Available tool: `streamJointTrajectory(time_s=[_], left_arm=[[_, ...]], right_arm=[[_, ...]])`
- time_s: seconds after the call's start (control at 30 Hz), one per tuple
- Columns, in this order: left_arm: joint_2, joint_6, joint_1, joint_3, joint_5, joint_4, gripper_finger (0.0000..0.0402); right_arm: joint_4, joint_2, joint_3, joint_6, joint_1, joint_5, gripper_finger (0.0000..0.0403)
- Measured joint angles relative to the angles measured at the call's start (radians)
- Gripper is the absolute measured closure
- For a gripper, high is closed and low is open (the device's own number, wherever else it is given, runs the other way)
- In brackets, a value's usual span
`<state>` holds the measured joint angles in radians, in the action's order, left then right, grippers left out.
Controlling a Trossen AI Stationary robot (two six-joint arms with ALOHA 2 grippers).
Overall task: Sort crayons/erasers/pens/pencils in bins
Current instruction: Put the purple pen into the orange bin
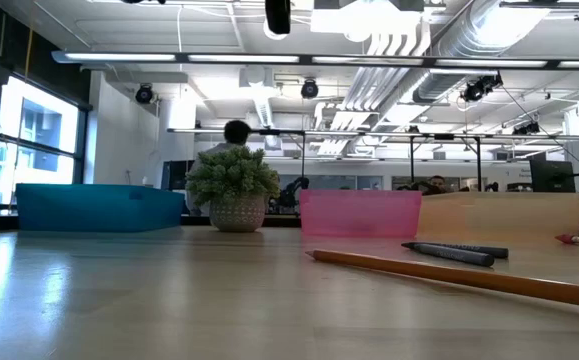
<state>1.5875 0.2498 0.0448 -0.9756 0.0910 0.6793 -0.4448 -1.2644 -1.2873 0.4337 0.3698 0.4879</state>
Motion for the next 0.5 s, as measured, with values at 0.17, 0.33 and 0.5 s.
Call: streamJointTrajectory(time_s=[0.17, 0.33, 0.5], left_arm=[[0.0, -0.002, -0.006, 0.0, 0.0, -0.006, 0.0387], [0.0, 0.006, -0.017, 0.0, 0.0, -0.011, 0.0381], [0.0, 0.01, -0.031, 0.0, 0.0, -0.044, 0.0345]], right_arm=[[-0.011, 0.0, 0.0, 0.032, 0.0, 0.005, 0.0377], [-0.025, 0.0, 0.0, 0.042, -0.001, 0.008, 0.0387], [-0.065, 0.0, 0.0, 0.073, -0.004, 0.016, 0.0391]])
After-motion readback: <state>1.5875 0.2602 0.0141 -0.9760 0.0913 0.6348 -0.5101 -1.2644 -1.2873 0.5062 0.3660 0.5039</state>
